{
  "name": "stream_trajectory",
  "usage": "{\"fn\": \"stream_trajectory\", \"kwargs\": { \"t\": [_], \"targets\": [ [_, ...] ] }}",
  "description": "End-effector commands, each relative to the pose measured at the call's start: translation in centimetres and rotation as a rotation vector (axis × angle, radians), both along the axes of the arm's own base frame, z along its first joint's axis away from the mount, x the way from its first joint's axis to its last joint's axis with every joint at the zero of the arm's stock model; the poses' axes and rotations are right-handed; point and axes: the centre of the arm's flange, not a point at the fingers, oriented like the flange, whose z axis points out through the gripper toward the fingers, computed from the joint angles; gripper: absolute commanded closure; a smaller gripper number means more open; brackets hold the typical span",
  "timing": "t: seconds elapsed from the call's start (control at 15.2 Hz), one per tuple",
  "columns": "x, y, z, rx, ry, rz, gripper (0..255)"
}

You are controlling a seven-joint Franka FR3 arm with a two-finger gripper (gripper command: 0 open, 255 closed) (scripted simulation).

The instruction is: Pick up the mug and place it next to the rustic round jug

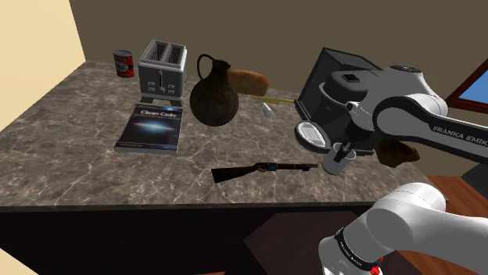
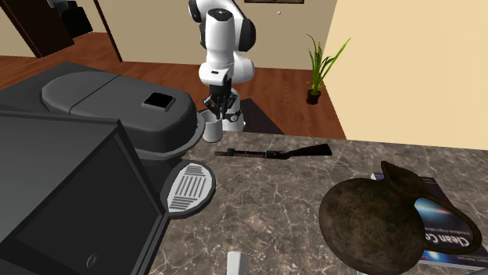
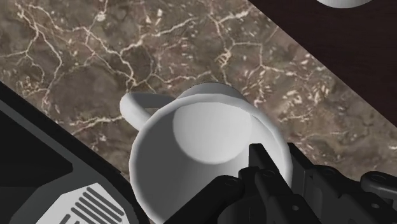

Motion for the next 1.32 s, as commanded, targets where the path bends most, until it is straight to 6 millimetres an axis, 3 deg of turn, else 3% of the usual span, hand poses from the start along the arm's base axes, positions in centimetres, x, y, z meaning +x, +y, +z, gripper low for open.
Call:
{"fn": "stream_trajectory", "kwargs": {
  "t": [0.0,1.25],
  "targets": [
    [-0.1,0.0,1.1,0.0,0.0,0.0,255],
    [-0.1,0.0,11.1,0.0,0.0,0.0,255]
  ]
}}
